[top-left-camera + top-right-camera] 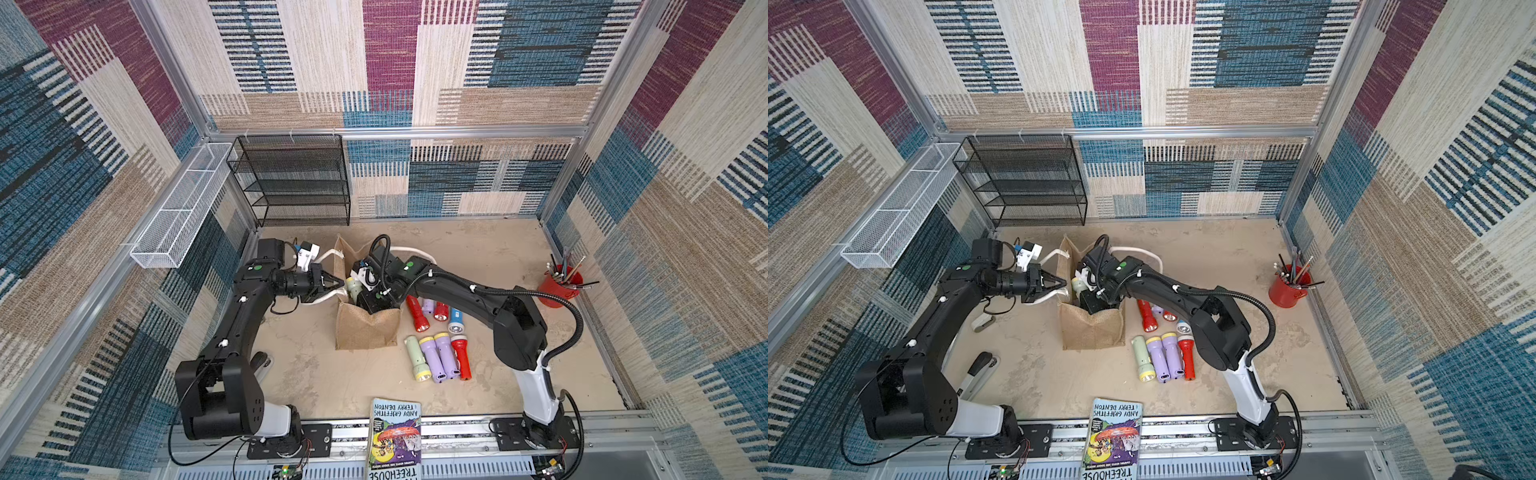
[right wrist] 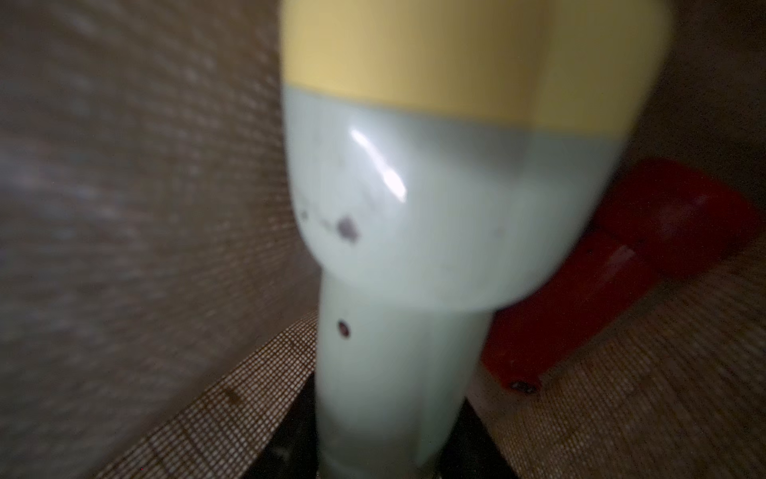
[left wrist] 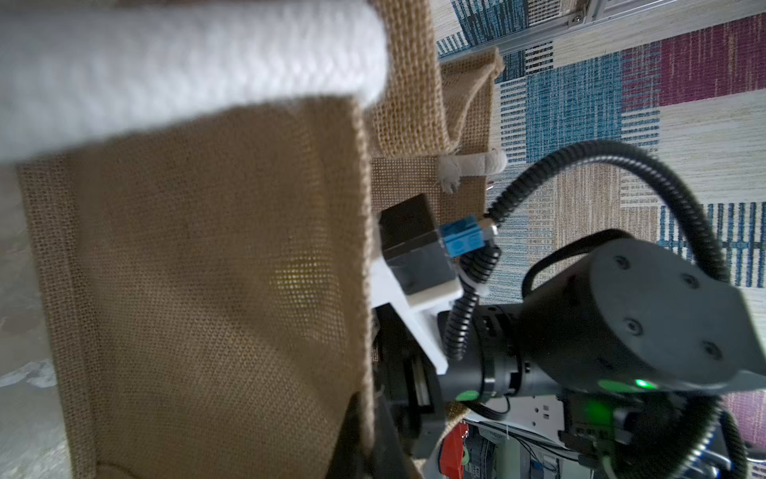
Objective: Put the flashlights into the tote bags
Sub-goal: Place the flashlight in the canvas bag.
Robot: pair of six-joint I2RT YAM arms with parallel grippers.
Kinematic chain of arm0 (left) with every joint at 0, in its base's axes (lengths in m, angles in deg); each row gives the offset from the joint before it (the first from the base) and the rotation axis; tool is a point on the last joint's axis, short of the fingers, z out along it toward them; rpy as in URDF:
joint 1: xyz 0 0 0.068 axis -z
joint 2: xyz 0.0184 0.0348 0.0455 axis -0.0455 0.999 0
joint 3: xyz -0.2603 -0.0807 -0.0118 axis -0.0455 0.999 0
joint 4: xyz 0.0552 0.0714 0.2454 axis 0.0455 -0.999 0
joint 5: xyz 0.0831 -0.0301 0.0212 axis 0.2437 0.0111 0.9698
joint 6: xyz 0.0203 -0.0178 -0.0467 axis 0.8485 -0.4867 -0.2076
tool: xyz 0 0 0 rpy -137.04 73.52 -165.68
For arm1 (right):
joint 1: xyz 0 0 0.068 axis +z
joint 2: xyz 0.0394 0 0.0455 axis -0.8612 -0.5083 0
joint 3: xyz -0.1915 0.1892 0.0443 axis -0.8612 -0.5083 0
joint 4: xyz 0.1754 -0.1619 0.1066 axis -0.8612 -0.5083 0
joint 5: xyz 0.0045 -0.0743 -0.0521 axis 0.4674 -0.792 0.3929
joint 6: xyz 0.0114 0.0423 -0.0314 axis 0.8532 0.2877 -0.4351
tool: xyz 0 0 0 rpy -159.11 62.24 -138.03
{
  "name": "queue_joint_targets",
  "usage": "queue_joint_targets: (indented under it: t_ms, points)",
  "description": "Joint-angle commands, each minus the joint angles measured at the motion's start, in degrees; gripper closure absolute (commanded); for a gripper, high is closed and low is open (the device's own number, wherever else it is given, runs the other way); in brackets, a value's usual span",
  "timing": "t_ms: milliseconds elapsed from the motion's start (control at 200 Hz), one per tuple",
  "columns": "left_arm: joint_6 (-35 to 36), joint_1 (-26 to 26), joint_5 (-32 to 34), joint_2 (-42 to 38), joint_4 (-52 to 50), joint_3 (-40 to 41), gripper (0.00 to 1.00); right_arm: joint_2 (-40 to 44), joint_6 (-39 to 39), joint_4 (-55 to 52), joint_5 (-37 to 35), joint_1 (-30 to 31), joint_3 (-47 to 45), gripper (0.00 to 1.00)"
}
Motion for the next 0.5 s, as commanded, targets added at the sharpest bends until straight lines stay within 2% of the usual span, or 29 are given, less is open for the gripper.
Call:
queue_joint_targets:
  t_ms: [0,245,346,496]
  points:
    - [0.0,-0.2,-0.1,0.0,1.4,0.2,1.00,-1.3,-0.9,-1.6,-1.4,0.1,-0.9,0.74]
    - [0.2,-0.2,-0.1,0.3,1.0,0.2,1.00,-3.8,-0.6,-2.0,-2.1,0.1,-2.3,0.66]
    - [0.2,-0.2,-0.1,0.4,1.0,0.1,1.00,-4.1,-0.7,-2.3,-1.9,0.1,-2.3,0.55]
    - [0.2,-0.2,-0.1,0.5,0.9,0.2,1.00,-3.9,-1.9,-3.5,-2.4,0.1,-1.1,0.48]
